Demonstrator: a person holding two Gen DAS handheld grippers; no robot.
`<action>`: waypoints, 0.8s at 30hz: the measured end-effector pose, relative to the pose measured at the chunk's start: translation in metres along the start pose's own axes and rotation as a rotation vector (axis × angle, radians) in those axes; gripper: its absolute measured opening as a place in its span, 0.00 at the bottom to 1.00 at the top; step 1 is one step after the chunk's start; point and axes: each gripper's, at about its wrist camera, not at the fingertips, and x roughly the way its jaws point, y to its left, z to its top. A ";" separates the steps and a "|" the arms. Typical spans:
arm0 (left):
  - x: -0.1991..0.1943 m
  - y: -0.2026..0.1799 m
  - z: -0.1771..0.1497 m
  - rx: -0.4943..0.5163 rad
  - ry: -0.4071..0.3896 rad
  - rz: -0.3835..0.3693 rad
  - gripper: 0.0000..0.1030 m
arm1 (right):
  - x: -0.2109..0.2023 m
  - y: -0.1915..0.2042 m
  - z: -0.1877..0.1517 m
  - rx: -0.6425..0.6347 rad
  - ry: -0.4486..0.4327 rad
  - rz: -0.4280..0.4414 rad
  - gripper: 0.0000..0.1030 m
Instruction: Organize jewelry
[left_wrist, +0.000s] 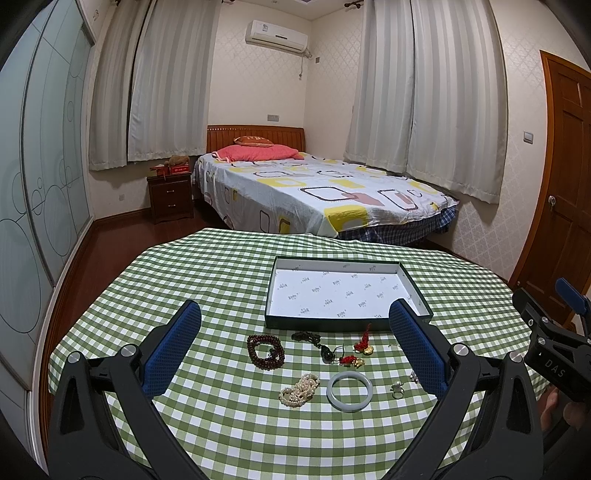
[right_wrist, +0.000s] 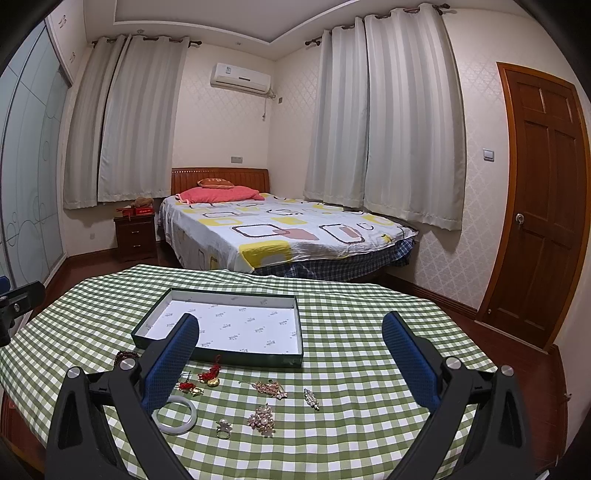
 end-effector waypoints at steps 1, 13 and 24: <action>0.000 0.000 0.000 0.001 0.000 0.000 0.96 | -0.001 0.000 -0.002 0.001 0.000 0.000 0.94; 0.016 0.007 -0.011 -0.003 0.010 0.000 0.96 | 0.009 0.000 -0.014 0.013 0.000 0.021 0.94; 0.078 0.014 -0.056 0.021 0.132 0.018 0.96 | 0.059 -0.007 -0.064 0.042 0.104 0.070 0.94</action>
